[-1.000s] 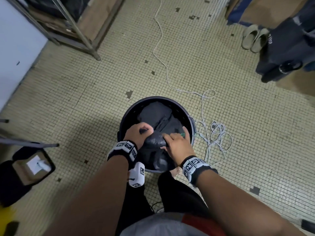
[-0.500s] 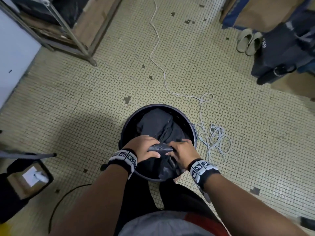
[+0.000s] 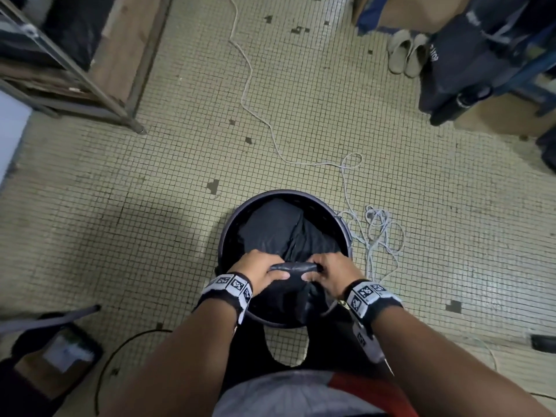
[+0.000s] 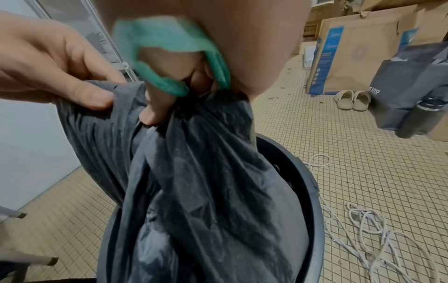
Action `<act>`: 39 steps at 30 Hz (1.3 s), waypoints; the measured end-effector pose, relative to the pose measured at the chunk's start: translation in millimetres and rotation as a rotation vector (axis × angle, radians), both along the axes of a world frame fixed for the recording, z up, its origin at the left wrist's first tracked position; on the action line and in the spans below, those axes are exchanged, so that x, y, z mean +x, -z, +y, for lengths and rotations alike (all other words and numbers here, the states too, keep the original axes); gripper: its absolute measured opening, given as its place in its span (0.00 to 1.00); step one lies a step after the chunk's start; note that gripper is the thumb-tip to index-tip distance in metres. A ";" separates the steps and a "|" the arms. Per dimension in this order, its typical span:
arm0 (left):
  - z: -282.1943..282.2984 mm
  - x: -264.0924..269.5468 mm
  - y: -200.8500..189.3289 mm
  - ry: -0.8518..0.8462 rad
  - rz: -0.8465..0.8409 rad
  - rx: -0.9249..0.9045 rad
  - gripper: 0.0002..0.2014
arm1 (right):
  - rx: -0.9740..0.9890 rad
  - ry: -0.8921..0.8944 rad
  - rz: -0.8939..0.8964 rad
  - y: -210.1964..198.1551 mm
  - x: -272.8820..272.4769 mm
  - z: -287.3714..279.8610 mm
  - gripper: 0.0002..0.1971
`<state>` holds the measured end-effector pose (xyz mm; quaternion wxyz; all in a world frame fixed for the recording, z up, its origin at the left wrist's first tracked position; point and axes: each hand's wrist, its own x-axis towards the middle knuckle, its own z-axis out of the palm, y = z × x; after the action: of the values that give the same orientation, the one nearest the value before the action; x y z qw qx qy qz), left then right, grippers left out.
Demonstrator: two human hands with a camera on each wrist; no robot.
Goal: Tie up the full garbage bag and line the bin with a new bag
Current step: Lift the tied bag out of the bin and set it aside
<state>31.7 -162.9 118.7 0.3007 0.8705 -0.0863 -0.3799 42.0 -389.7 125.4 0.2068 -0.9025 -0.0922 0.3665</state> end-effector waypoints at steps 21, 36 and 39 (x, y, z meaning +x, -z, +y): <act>3.1 -3.3 -65.2 -0.381 -0.102 -0.151 0.10 | 0.181 -0.112 -0.012 -75.0 44.2 7.1 0.08; 20.2 31.4 -183.3 -0.504 -0.395 -0.398 0.04 | 0.358 -0.019 -0.229 -217.9 67.9 20.7 0.08; 25.5 28.7 -208.4 -0.471 -0.466 -0.442 0.04 | 0.368 -0.033 -0.306 -247.5 61.5 24.8 0.08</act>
<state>60.4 -137.3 327.1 0.5322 0.8435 -0.0300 -0.0653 103.5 -364.8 372.9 0.3454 -0.8929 -0.2024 0.2060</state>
